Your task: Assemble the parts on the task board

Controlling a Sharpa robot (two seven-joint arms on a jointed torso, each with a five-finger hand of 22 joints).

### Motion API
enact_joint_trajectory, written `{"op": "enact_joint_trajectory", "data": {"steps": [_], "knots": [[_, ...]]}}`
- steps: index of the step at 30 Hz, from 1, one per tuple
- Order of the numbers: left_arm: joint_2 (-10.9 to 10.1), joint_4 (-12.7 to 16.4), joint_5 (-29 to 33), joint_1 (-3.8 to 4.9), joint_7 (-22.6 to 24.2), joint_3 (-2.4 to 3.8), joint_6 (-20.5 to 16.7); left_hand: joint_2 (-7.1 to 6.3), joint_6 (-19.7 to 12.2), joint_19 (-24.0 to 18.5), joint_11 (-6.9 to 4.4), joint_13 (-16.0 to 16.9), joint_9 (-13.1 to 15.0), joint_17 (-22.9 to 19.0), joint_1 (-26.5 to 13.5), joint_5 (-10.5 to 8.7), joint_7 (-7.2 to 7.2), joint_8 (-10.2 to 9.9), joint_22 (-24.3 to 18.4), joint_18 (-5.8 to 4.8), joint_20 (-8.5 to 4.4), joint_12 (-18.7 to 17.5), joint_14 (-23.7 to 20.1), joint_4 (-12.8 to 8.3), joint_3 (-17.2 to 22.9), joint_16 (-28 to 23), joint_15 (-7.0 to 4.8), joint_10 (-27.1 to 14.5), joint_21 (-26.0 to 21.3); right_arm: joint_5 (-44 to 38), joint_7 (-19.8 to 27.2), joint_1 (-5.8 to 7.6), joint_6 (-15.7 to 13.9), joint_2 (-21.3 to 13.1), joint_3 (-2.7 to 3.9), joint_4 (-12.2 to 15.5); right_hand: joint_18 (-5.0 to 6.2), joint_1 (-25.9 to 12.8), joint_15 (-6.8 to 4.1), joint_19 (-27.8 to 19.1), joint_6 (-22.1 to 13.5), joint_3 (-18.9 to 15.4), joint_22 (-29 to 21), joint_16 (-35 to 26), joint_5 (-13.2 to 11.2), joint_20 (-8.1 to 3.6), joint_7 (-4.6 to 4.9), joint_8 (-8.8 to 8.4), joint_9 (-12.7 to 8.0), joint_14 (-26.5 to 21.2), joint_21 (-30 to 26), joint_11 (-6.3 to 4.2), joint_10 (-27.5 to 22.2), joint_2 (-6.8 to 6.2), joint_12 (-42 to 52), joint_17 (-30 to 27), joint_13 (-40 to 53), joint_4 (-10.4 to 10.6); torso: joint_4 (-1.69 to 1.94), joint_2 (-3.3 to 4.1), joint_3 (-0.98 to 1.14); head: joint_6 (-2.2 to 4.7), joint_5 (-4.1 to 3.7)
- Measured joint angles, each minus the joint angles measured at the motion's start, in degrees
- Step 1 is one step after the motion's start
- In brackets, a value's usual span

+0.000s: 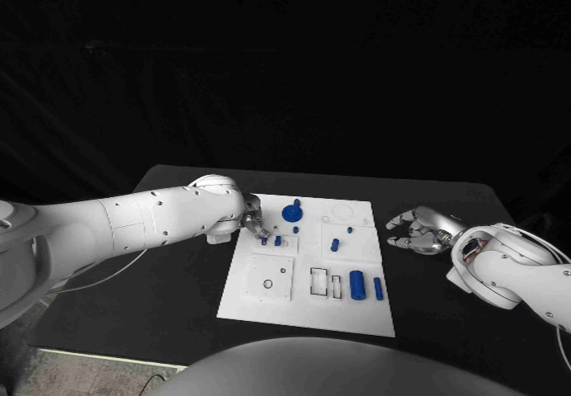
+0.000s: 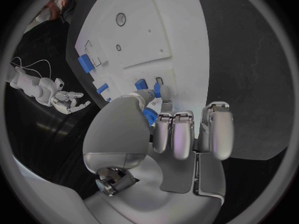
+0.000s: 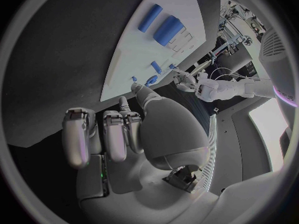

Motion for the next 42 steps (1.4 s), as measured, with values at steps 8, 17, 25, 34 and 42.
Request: {"op": "enact_joint_trajectory", "data": {"steps": [8,17,25,34,42], "knots": [[-0.24,0.37,-0.61,-0.01,-0.24,-0.35,0.26,-0.21,0.03,0.0,0.0,0.0,0.05,-0.01,-0.71,-0.05,0.01,-0.21,0.0,0.0,0.0,0.0,0.0,-0.2,0.52,0.0,0.0,0.0,0.0,0.33,-0.01,-0.02,0.01,-0.02,0.0,-0.05,0.0,0.0,0.0,0.21,0.0,0.0,0.0,0.0,0.0,0.21,0.0,0.0,-0.05,0.0,0.0,0.0,0.0,0.0,0.0,-0.01,0.0,0.0,0.07,0.07,0.0,0.0,-0.09],[-0.71,1.09,-0.89,-0.07,-0.38,-0.51,0.3,-0.35,0.2,0.0,0.0,0.0,0.04,-0.01,-0.85,-0.2,0.03,-0.21,0.0,0.0,0.0,0.0,0.0,-0.28,0.59,0.0,0.0,0.0,0.0,0.55,-0.03,-0.03,0.05,0.02,0.0,-0.08,0.0,0.0,0.0,0.21,0.0,0.0,-0.01,0.0,0.0,0.21,0.0,0.0,-0.04,0.0,0.0,0.0,0.0,0.0,0.0,-0.01,0.0,0.0,0.1,0.07,0.0,0.0,0.11],[-0.77,1.42,-1.05,-0.15,-0.52,-0.6,0.29,-0.36,0.28,0.0,0.0,0.0,0.12,-0.02,-0.86,-0.22,0.11,-0.21,0.0,0.0,0.0,0.0,0.0,-0.18,0.97,0.0,0.0,0.0,0.0,0.63,-0.04,-0.05,0.07,0.06,0.0,-0.16,0.0,0.0,0.0,0.21,0.0,0.0,-0.02,0.0,0.0,0.21,0.0,0.0,-0.1,0.0,-0.23,0.0,0.0,0.0,0.0,-0.02,0.0,0.0,0.07,0.03,-0.01,0.0,0.26],[-0.83,1.64,-1.26,-0.17,-0.63,-0.63,0.15,-0.28,0.28,0.0,0.0,0.0,0.21,-0.02,-1.37,-0.57,0.13,-0.21,0.02,0.0,0.0,0.0,0.0,-0.2,1.48,0.0,0.0,0.0,0.0,0.67,-0.05,-0.11,0.08,0.06,0.0,-0.26,0.0,0.0,0.0,0.21,0.0,0.0,-0.02,0.0,0.0,0.21,0.0,0.0,-0.1,0.0,-0.23,0.0,0.0,0.0,0.0,-0.03,0.0,0.0,0.04,0.02,-0.01,0.0,0.31],[-0.56,1.43,-1.36,-0.17,-0.68,-0.64,-0.04,0.94,0.3,0.21,0.25,0.0,-0.07,-0.02,-5.94,-7.42,0.12,-1.41,0.04,-0.01,0.21,0.0,-0.2,-1.27,2.03,0.0,0.2,-0.02,-0.21,0.69,-0.06,-0.14,0.12,0.1,0.0,-0.29,0.0,0.02,0.0,0.21,0.0,0.17,-0.03,0.0,0.23,0.2,0.0,0.0,-0.15,0.0,-0.23,0.0,0.0,0.02,0.0,-0.03,0.0,-0.17,0.01,0.03,0.0,0.0,0.33]]}}
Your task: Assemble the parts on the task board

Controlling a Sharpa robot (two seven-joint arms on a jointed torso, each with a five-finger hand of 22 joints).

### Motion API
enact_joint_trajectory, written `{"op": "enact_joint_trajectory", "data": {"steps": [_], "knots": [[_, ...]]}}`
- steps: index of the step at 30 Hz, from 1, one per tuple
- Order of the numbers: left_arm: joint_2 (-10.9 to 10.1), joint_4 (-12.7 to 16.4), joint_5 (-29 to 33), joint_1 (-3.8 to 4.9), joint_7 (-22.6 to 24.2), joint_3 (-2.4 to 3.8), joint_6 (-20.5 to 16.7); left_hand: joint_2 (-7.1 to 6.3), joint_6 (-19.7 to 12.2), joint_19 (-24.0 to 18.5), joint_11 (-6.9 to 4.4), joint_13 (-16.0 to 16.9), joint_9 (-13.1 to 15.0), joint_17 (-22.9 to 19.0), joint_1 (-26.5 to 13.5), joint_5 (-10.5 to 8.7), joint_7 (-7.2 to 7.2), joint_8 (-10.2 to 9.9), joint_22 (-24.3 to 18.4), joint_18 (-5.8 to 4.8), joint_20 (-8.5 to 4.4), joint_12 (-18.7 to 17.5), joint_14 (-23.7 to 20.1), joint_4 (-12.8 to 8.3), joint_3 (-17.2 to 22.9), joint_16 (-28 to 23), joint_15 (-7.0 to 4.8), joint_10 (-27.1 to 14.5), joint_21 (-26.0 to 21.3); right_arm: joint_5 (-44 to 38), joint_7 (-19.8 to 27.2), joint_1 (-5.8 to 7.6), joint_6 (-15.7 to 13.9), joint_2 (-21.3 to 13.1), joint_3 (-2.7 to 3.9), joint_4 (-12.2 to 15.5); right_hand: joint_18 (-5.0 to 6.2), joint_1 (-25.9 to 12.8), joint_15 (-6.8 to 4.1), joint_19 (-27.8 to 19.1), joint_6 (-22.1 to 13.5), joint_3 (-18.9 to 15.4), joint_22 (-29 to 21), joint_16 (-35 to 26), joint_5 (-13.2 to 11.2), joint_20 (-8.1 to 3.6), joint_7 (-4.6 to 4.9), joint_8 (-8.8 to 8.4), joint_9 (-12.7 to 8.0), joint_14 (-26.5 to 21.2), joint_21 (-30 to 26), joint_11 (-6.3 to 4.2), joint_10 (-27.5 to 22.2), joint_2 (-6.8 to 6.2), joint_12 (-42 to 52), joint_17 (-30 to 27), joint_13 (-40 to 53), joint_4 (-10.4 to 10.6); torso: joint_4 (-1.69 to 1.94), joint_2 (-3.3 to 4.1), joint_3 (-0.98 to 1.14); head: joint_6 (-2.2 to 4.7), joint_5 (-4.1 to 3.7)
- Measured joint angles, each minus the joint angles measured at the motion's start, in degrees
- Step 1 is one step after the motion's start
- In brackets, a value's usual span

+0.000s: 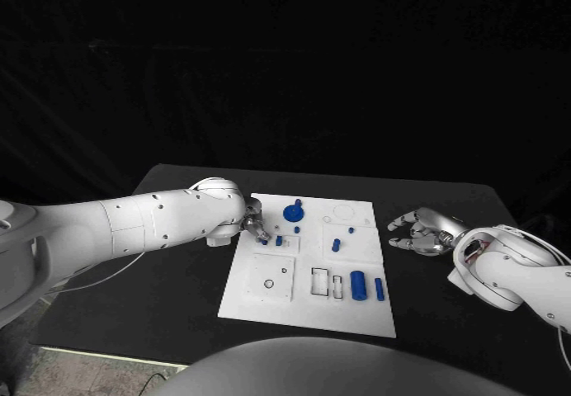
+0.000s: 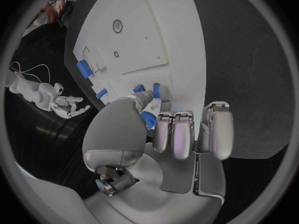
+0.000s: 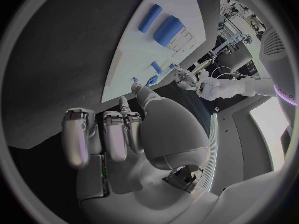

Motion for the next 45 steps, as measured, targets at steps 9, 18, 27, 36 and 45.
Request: {"op": "enact_joint_trajectory", "data": {"steps": [9,18,27,36,45], "knots": [[0.38,-0.37,0.26,-0.2,-0.01,-0.13,0.05,2.88,0.62,-0.1,0.78,0.0,-4.05,0.0,-10.76,-7.47,1.04,-3.69,-0.01,0.0,0.72,0.0,0.13,4.82,-10.46,0.0,0.92,0.02,0.0,0.03,-0.03,-0.03,0.1,-0.02,0.0,-0.01,0.0,0.21,0.22,0.0,0.0,0.39,0.0,0.0,0.35,0.0,0.0,0.0,-0.16,-0.22,0.0,0.21,0.2,0.21,0.0,0.02,0.0,-0.06,0.01,0.0,0.03,0.0,0.05],[0.55,-1.16,0.93,-0.19,-0.55,-0.12,0.19,5.62,2.45,-0.1,0.78,0.0,-4.09,0.0,-14.89,-8.43,0.8,-3.32,-0.01,0.0,0.72,0.0,0.13,5.0,-16.13,0.0,0.92,0.02,0.0,0.04,-0.06,-0.06,0.17,-0.05,0.0,-0.01,-0.01,0.67,0.21,0.0,0.01,0.95,-0.01,0.0,1.44,0.0,0.02,0.0,-0.44,-0.21,0.0,0.2,0.2,0.2,0.0,0.04,0.0,-0.3,0.03,-0.01,0.0,0.0,-0.01],[0.54,-1.78,1.16,-0.25,-0.91,-0.12,-0.47,7.19,1.8,-0.1,0.77,0.0,0.88,-0.01,-16.39,-7.52,0.16,1.81,-0.01,0.0,0.71,0.0,0.13,4.92,-22.03,0.0,0.92,0.02,0.0,0.06,-0.08,-0.13,0.16,-0.07,0.0,-0.01,0.0,0.67,0.21,0.0,0.2,1.28,0.03,0.0,2.21,0.0,0.2,0.0,-0.62,-0.21,-0.21,0.21,0.2,0.21,0.0,0.03,0.0,-0.32,0.01,-0.01,-0.04,0.0,-0.12],[-0.24,-0.67,0.77,-0.24,5.41,0.08,-9.39,7.62,-1.79,-0.1,0.14,0.0,9.55,-0.01,-8.84,-2.06,-0.67,10.56,-0.02,0.0,0.28,0.0,0.01,4.9,-25.93,0.0,0.19,0.02,-0.2,0.07,-0.08,-0.15,0.12,-0.12,0.0,-0.04,0.0,0.67,0.21,0.0,0.2,1.43,0.04,0.0,2.47,0.0,0.2,0.0,-0.68,-0.21,-0.21,0.2,0.2,0.21,0.0,0.03,0.0,-0.16,-0.04,0.08,-0.05,0.0,-0.24],[-0.08,0.35,-2.23,0.15,23.5,0.26,-22.27,5.11,-9.42,-1.46,2.67,0.0,-0.87,0.02,9.29,-5.29,2.57,0.87,-0.03,0.94,1.64,-11.94,-0.01,3.41,-25.24,-2.46,2.07,-8.34,-3.01,0.08,-0.03,-0.15,0.03,-0.56,0.0,0.25,0.0,0.67,0.21,0.0,0.2,1.57,0.03,0.0,2.75,0.0,0.2,0.0,-0.74,-0.21,-0.21,0.2,0.2,0.21,0.0,0.02,0.0,-0.3,-0.15,0.27,-0.07,0.0,-0.47]]}}
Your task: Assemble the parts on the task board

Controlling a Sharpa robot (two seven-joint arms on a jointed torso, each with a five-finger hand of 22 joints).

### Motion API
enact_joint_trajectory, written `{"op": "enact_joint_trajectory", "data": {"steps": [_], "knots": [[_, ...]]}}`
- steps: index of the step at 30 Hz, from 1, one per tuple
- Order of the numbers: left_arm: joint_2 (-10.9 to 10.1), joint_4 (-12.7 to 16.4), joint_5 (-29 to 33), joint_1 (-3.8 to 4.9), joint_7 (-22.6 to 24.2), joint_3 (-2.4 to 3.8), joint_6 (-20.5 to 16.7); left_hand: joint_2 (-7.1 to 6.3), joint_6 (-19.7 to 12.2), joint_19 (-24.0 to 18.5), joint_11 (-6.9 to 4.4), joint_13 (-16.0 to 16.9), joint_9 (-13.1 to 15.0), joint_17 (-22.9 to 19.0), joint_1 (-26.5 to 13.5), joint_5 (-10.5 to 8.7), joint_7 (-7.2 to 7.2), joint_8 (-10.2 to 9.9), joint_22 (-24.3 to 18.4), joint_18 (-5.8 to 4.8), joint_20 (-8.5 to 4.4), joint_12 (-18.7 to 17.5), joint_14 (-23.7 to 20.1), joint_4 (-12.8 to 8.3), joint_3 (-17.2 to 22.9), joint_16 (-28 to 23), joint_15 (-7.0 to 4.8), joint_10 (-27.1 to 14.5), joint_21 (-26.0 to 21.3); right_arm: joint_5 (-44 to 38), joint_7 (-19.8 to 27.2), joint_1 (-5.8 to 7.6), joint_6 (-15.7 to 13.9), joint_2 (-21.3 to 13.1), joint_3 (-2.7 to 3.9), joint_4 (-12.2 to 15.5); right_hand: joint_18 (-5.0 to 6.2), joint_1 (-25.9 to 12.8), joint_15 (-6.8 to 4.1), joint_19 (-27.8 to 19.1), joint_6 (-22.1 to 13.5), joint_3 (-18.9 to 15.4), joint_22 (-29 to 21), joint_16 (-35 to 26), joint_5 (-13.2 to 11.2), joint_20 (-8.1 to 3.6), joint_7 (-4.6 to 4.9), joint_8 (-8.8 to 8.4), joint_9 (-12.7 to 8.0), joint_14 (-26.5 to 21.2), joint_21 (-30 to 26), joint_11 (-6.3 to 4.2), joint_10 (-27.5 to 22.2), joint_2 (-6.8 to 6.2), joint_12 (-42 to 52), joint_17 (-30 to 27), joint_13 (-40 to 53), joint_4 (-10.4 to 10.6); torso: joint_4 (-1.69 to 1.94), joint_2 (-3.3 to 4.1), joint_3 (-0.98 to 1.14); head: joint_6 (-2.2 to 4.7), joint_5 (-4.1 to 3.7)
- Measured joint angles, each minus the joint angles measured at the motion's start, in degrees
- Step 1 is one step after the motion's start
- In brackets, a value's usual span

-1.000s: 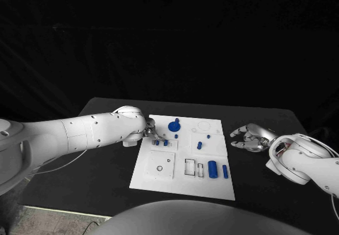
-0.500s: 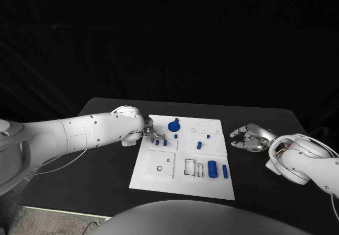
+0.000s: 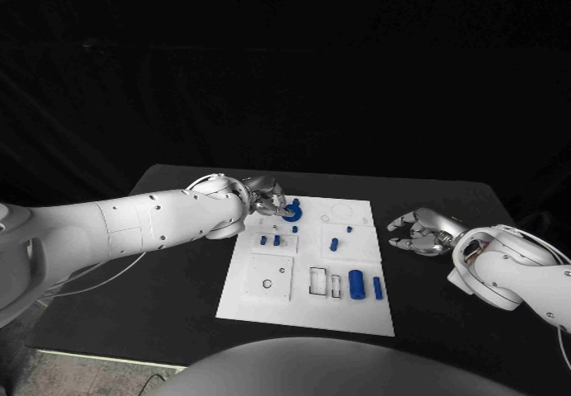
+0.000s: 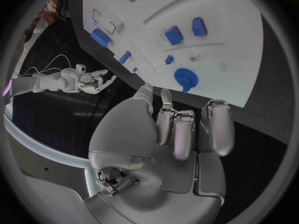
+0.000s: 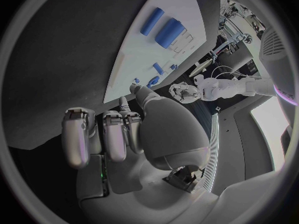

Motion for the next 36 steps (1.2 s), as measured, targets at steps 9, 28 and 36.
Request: {"op": "enact_joint_trajectory", "data": {"steps": [9,28,36], "knots": [[1.47,-0.95,-12.31,0.07,8.88,-0.29,-0.65,-3.29,-2.45,-0.09,2.9,-34.48,-22.79,-0.09,9.35,0.81,2.16,-15.67,0.0,0.01,2.78,-49.58,-6.2,1.08,5.51,-11.23,2.14,-28.23,0.48,0.01,0.01,0.0,0.01,-0.25,0.0,0.39,0.0,0.0,0.0,0.0,0.0,0.0,-0.01,0.0,0.0,0.0,0.0,0.0,-0.07,0.0,0.0,0.0,0.0,0.0,0.0,-0.01,0.0,0.0,-0.1,0.23,0.0,0.0,-0.14],[5.57,-7.12,-29.02,-0.97,8.83,-1.34,2.75,-5.28,-0.81,0.99,2.69,-37.68,-31.37,-5.96,10.69,2.56,-1.35,-15.2,-0.01,0.01,2.15,-50.75,-7.48,0.04,7.74,-15.14,2.13,-31.88,2.07,0.02,0.0,0.02,0.01,-0.47,0.0,0.62,0.0,0.0,0.0,0.0,0.18,0.0,-0.02,0.0,0.35,0.0,-0.18,0.0,-0.06,0.0,0.0,0.0,0.0,0.0,0.0,-0.02,0.0,0.0,-0.04,0.14,0.02,0.0,-0.41],[6.78,-8.86,-30.22,-1.37,8.4,-1.35,3.71,-5.28,0.2,0.99,2.48,-36.87,-32.2,-7.43,10.69,3.04,-1.37,-14.95,-0.01,0.0,2.15,-49.42,-7.86,-0.17,8.27,-15.7,1.91,-31.66,2.58,0.08,0.04,0.02,0.05,-0.53,0.01,0.78,0.0,0.0,0.0,0.0,0.17,-0.01,-0.02,0.0,0.35,0.0,-0.18,0.0,-0.12,0.0,0.0,0.0,0.0,0.0,0.0,-0.02,0.0,0.0,-0.02,0.16,0.02,0.0,-0.31]]}}
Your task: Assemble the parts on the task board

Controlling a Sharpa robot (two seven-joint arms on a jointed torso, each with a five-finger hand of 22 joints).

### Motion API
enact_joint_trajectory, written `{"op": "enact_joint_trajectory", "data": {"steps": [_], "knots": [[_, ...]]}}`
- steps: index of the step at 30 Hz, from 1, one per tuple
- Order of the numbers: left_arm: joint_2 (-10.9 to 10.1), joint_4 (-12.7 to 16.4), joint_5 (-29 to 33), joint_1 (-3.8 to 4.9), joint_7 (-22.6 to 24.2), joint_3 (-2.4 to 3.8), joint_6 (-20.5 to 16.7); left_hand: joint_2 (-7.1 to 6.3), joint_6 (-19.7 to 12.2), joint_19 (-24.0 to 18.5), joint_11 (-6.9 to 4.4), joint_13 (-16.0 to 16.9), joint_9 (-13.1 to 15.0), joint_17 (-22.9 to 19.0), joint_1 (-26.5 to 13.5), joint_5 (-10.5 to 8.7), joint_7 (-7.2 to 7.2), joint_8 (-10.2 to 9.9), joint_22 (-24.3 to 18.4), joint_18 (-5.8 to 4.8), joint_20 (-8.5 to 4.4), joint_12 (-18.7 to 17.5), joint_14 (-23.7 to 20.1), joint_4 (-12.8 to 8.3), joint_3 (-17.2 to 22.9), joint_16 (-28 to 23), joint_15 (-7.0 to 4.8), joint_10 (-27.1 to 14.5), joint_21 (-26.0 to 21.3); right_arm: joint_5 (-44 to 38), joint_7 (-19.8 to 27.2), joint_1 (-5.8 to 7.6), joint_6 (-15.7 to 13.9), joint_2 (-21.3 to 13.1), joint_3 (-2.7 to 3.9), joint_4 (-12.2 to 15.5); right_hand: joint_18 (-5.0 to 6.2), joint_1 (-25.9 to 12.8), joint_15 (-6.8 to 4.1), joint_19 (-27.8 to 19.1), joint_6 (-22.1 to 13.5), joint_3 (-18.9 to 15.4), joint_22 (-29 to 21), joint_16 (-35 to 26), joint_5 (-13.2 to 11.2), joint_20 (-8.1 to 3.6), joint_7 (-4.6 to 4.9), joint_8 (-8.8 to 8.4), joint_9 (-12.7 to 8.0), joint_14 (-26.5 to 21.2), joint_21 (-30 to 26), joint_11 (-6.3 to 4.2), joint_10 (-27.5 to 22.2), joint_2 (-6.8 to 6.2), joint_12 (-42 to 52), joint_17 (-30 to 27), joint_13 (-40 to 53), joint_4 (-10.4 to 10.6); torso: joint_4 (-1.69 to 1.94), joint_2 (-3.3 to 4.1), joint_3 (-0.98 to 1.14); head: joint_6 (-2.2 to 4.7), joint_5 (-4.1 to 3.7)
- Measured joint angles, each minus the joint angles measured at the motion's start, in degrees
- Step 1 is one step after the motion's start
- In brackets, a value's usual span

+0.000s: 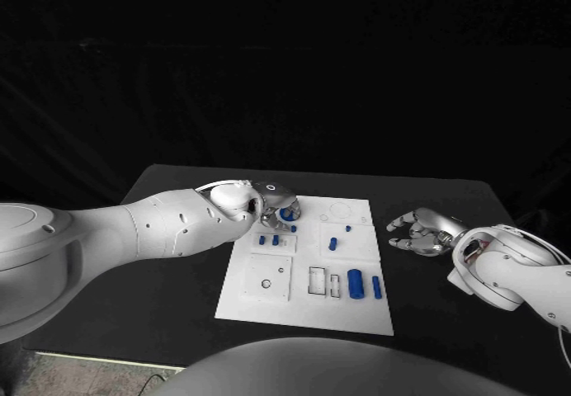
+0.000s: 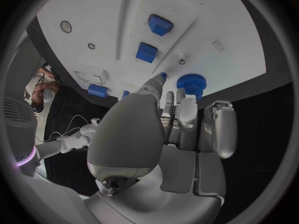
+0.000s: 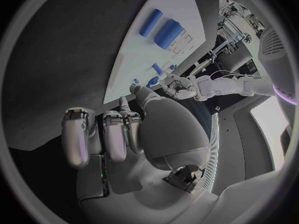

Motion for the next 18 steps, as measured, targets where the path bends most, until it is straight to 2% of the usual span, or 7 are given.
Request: {"op": "enact_joint_trajectory", "data": {"steps": [5,16,18], "knots": [[0.86,-0.64,-0.21,-0.2,-0.04,0.0,0.3,0.01,1.14,0.2,-0.32,0.7,-0.5,-0.53,-0.01,0.0,0.13,0.36,0.0,0.0,-0.2,1.43,0.0,-0.21,0.52,0.0,0.0,0.77,0.31,0.04,0.02,0.0,0.02,-0.05,0.0,0.04,0.0,0.0,0.0,0.0,0.0,0.0,0.0,0.0,0.0,0.0,0.0,0.0,0.0,0.0,0.0,0.0,0.0,0.0,0.0,0.02,0.0,0.0,0.01,0.0,0.0,0.0,0.06],[2.73,-1.9,-0.02,-0.75,0.12,0.04,0.44,0.01,1.43,0.18,-0.99,2.05,-1.42,-1.27,-0.45,0.0,0.42,0.36,0.0,0.0,-0.22,3.72,0.1,-0.66,1.29,0.0,-0.32,2.06,0.55,0.11,0.04,-0.01,0.03,-0.13,0.0,0.08,0.0,0.0,0.0,0.0,0.0,0.0,-0.01,0.0,0.0,0.0,0.0,0.0,0.0,0.0,0.0,0.0,0.0,0.0,0.0,0.04,0.0,0.0,-0.04,-0.01,-0.02,0.0,0.34],[2.94,-2.14,0.09,-0.84,0.15,0.05,0.48,0.01,1.43,0.18,-0.8,2.13,-1.46,-1.4,-0.45,0.11,0.42,0.58,0.0,0.0,-0.22,4.12,0.01,-0.67,1.3,0.0,-0.41,2.27,0.55,0.11,0.04,-0.01,0.03,-0.15,0.0,0.09,0.0,0.0,0.0,0.0,0.0,0.0,-0.01,0.0,0.0,0.0,0.0,0.0,0.01,0.0,0.0,0.0,0.0,0.0,0.0,0.04,0.0,0.0,-0.04,-0.01,-0.02,0.0,0.32]]}}
